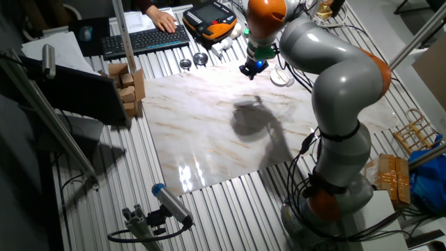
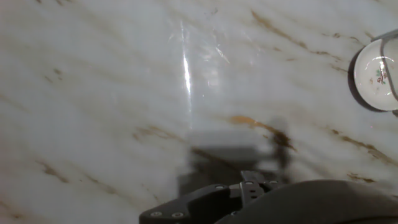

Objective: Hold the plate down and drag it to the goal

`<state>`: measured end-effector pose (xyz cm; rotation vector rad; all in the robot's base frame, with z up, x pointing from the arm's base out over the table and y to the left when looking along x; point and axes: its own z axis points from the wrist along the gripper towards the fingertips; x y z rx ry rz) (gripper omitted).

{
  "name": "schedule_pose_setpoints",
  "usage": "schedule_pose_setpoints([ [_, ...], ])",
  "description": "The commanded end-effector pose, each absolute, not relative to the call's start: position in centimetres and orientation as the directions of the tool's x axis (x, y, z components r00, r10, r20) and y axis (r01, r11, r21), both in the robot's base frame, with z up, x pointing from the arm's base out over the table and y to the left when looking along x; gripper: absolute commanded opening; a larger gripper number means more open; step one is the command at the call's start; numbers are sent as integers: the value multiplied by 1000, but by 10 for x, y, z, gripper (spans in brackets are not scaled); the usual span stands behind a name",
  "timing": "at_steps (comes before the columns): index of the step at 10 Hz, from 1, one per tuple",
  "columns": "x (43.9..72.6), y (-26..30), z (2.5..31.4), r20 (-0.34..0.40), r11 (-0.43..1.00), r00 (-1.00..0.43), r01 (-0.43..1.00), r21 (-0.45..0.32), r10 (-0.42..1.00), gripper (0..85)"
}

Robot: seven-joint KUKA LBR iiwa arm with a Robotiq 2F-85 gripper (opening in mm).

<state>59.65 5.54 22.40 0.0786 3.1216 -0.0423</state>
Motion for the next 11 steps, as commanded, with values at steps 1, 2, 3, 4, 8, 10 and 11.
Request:
schedule_pose_setpoints([
  [1, 594, 57, 222, -39, 998, -998, 45, -40, 44, 0],
  [2, 591, 56, 218, -45, 998, -998, 45, -39, 44, 0],
  [3, 587, 53, 213, -57, 999, -997, 45, -26, 44, 0],
  [4, 581, 49, 210, -72, 999, -997, 42, -12, 41, 0],
  [8, 576, 47, 213, -40, 997, -997, 73, 0, 73, 0],
  [10, 575, 50, 211, -47, 996, -995, 84, -2, 83, 0],
  [11, 574, 52, 209, -48, 996, -995, 90, -2, 90, 0],
])
